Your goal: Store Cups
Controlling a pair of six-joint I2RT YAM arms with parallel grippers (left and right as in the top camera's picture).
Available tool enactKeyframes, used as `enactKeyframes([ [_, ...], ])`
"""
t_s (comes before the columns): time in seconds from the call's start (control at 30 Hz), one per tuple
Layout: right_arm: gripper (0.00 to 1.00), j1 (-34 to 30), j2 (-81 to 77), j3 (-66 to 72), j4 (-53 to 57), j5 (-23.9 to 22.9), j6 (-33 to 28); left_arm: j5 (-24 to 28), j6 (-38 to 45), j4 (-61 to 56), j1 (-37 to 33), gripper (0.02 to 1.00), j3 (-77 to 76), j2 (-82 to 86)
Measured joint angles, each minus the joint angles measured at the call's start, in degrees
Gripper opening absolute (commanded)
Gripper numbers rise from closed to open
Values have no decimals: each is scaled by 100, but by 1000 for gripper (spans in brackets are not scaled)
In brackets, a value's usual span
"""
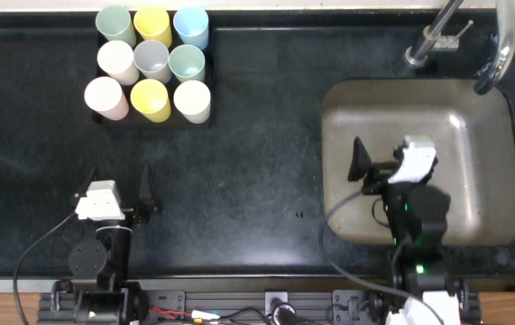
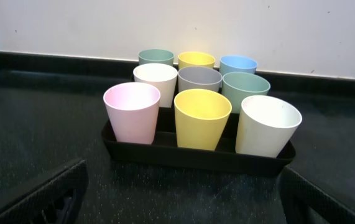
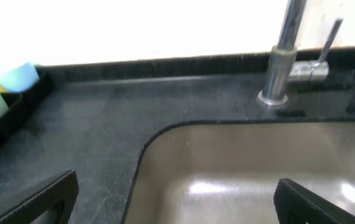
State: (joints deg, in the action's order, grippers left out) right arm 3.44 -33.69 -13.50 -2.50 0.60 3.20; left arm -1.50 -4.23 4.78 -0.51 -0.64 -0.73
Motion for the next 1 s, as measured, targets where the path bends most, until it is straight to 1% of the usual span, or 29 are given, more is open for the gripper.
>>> enactKeyframes([
  [0.1, 998, -2, 896, 437, 278, 0, -2, 0, 0, 0, 0, 1000, 0, 0],
  [0.2, 996, -2, 1604, 758, 938, 2, -2, 0, 0, 2, 0, 1000, 0, 0],
  [0.27, 996, -2, 1838, 887, 1357, 2, -7, 0, 0, 0, 0, 1000, 0, 0],
  [0.33, 998, -2, 2020, 986, 1556, 0, -7, 0, 0, 0, 0, 1000, 0, 0],
  [0.83, 998, -2, 3217, 999, 1541, 2, -7, 0, 0, 0, 0, 1000, 0, 0],
  [1.0, 996, -2, 3285, 999, 1537, 2, -4, 0, 0, 0, 0, 998, 0, 0],
])
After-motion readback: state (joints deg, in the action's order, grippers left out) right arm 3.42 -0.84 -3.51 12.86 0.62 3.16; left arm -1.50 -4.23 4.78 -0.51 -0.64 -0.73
